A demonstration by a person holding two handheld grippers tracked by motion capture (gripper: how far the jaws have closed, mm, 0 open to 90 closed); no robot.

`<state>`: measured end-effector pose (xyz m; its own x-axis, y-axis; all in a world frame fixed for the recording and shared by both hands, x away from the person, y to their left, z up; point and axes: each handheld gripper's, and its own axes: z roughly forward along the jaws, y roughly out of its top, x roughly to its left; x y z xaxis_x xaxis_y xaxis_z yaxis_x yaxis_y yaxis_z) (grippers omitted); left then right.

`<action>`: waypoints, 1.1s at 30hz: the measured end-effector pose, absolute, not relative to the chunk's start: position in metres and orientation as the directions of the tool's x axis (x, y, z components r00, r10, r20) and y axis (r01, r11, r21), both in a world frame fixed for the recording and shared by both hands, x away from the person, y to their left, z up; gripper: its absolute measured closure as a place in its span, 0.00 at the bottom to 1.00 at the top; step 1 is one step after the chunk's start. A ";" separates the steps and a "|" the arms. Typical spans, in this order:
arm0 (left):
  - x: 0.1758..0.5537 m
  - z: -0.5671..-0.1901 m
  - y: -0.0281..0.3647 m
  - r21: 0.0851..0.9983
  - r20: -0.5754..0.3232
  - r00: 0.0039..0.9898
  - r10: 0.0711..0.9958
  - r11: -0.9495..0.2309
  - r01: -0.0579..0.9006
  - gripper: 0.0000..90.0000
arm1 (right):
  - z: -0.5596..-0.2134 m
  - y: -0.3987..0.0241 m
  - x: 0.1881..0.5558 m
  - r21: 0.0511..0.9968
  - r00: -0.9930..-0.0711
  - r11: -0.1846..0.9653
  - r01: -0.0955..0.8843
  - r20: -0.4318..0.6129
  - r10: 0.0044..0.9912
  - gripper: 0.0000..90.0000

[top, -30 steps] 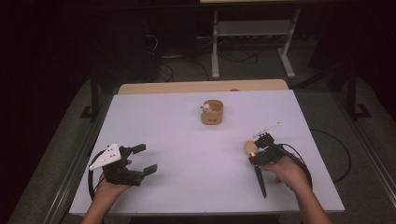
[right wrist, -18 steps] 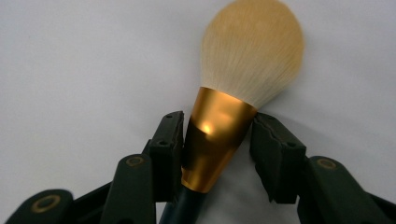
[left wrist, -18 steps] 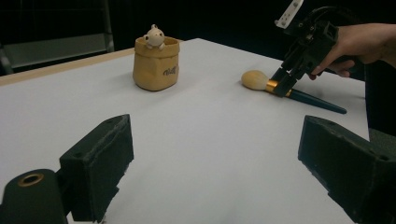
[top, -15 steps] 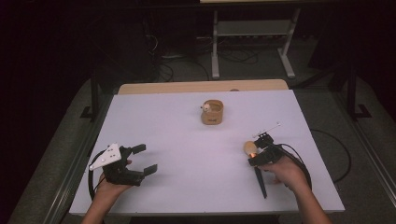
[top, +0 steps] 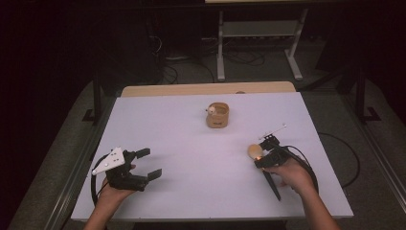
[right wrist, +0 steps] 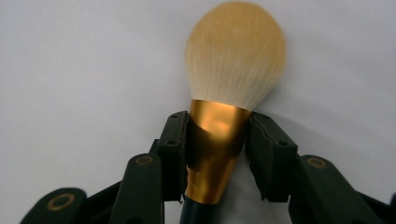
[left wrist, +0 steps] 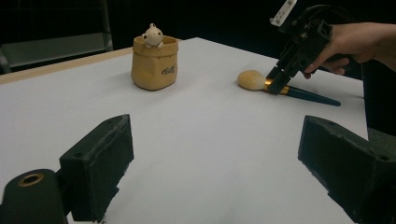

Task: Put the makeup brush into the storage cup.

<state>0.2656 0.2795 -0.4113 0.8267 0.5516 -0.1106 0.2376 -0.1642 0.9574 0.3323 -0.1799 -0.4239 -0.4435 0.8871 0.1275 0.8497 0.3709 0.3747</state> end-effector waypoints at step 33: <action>0.266 -0.412 0.279 0.956 -0.109 0.831 0.545 -0.172 0.238 0.11 | -0.419 -0.186 0.333 0.424 -0.432 0.345 0.837 0.127 0.893 0.68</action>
<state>0.2660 0.2792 -0.4121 0.8313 0.5451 -0.1091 0.2383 -0.1722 0.9558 0.3333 -0.1861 -0.4187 -0.4321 0.8928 0.1270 0.8374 0.3450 0.4239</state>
